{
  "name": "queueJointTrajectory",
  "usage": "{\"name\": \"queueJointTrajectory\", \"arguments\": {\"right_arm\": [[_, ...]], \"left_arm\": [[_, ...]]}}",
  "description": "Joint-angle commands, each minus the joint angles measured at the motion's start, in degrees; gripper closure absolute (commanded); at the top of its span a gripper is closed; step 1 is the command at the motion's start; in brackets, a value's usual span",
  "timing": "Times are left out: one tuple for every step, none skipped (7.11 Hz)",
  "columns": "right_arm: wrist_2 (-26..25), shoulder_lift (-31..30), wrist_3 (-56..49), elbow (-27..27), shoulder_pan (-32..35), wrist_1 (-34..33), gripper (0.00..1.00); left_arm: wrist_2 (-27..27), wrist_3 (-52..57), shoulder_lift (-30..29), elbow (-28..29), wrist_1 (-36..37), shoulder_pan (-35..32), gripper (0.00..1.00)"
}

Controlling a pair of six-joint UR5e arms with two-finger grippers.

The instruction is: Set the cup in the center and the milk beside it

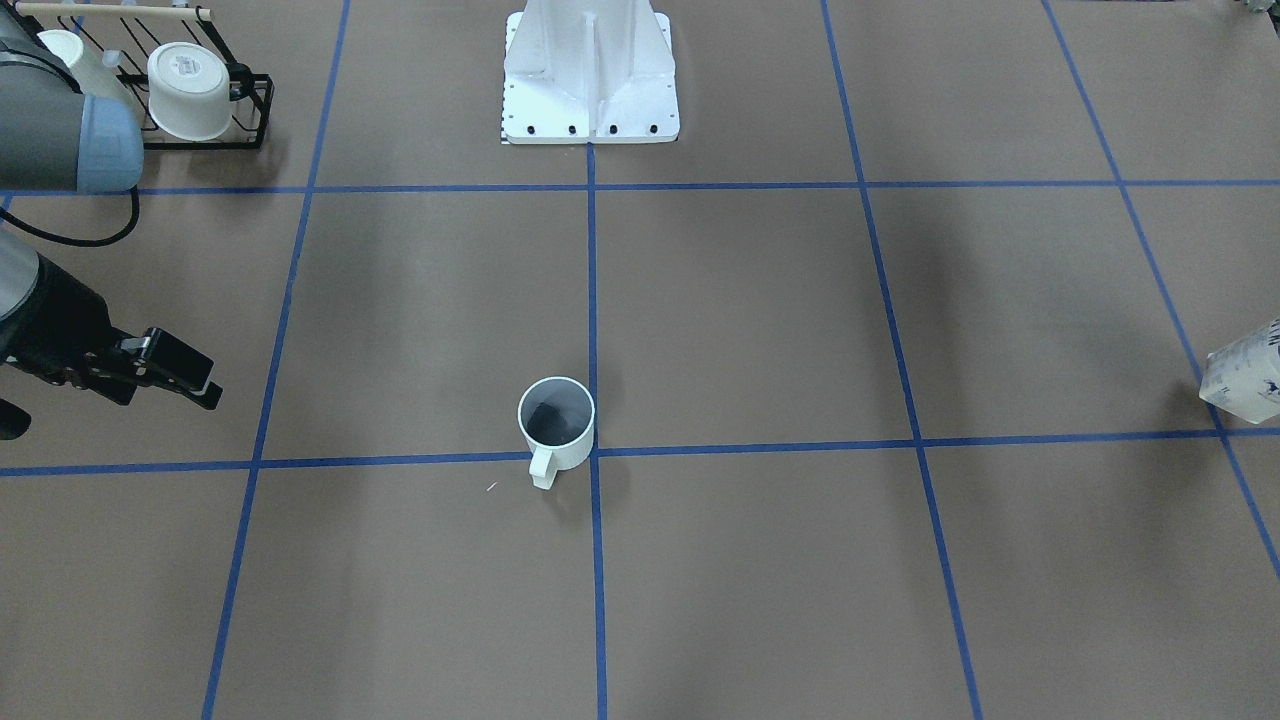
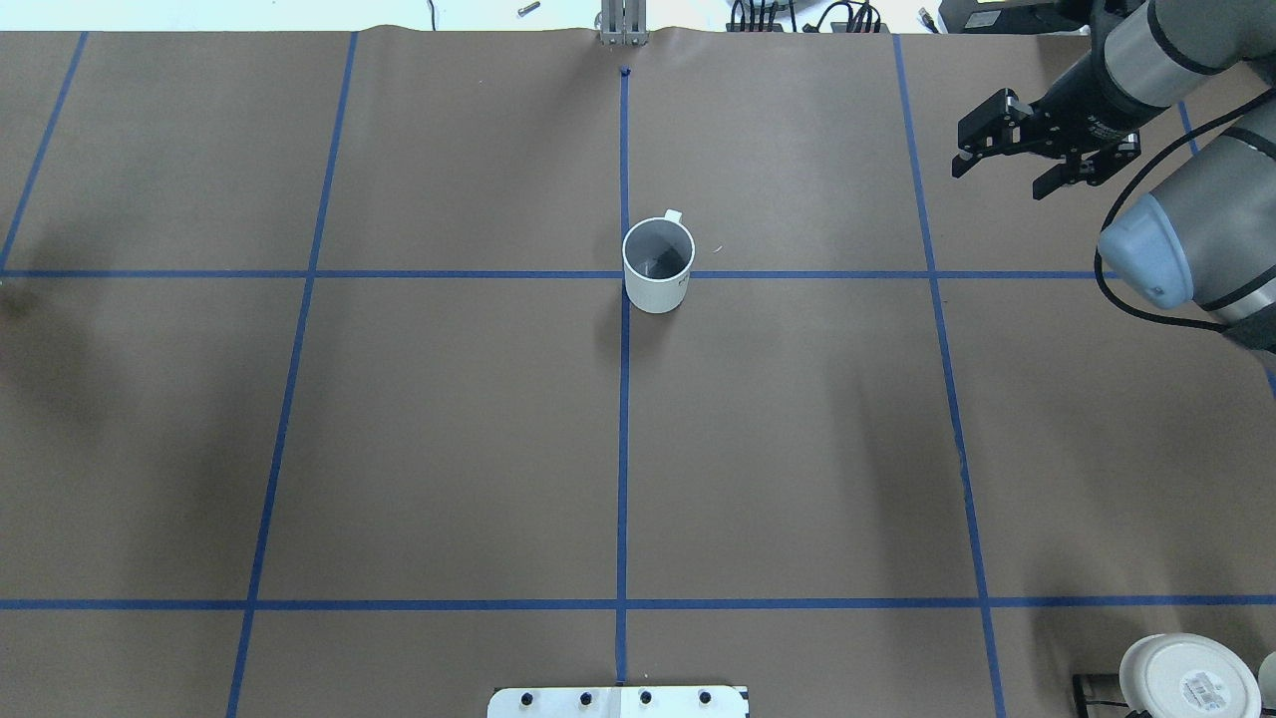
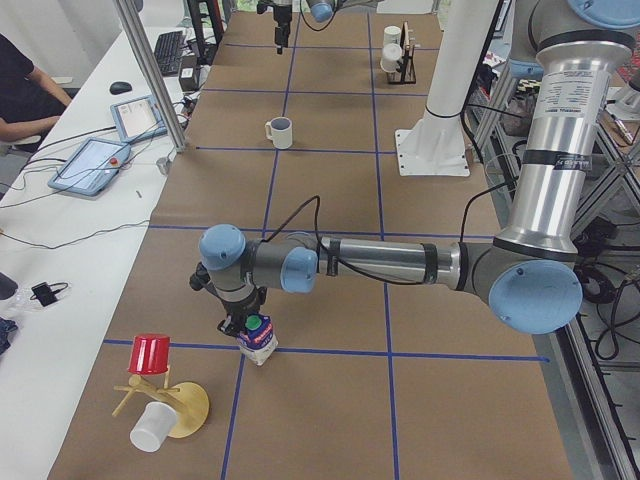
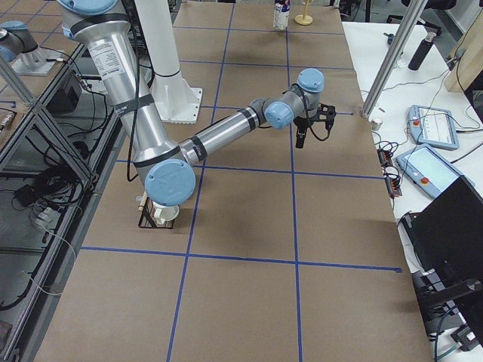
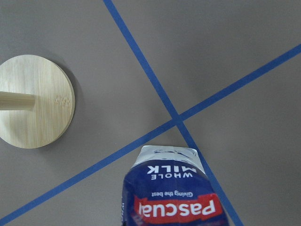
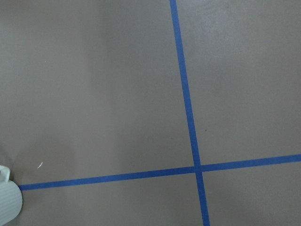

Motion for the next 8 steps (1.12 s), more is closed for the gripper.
{"name": "queueJointTrajectory", "arguments": {"right_arm": [[0.0, -0.2, -0.1, -0.1, 0.0, 0.1, 0.0], [0.0, -0.2, 0.0, -0.1, 0.0, 0.1, 0.0], [0.0, -0.2, 0.0, -0.2, 0.0, 0.2, 0.0], [0.0, -0.3, -0.1, -0.4, 0.0, 0.2, 0.0], [0.0, -0.2, 0.0, -0.3, 0.0, 0.3, 0.0], [-0.4, -0.3, 0.0, -0.8, -0.2, 0.3, 0.0], [-0.4, -0.3, -0.1, -1.0, -0.3, 0.3, 0.0], [-0.5, -0.3, -0.1, -1.0, -0.3, 0.3, 0.0]], "left_arm": [[-0.5, -0.7, -5.5, -5.2, 12.4, 0.0, 1.0], [-0.5, -6.7, -7.9, -6.8, 14.2, 0.5, 1.0], [-0.5, -14.1, -9.5, -8.7, 14.2, 2.9, 1.0], [-0.6, -24.6, -12.2, -10.5, 14.2, 7.7, 1.0], [-0.5, -34.3, -16.5, -10.3, 14.2, 12.7, 1.0], [0.3, -44.2, -20.3, -9.8, 14.0, 19.4, 1.0], [3.3, -53.0, -24.7, -9.0, 13.8, 24.3, 1.0], [5.2, -60.3, -29.8, -7.1, 13.8, 28.2, 1.0]]}}
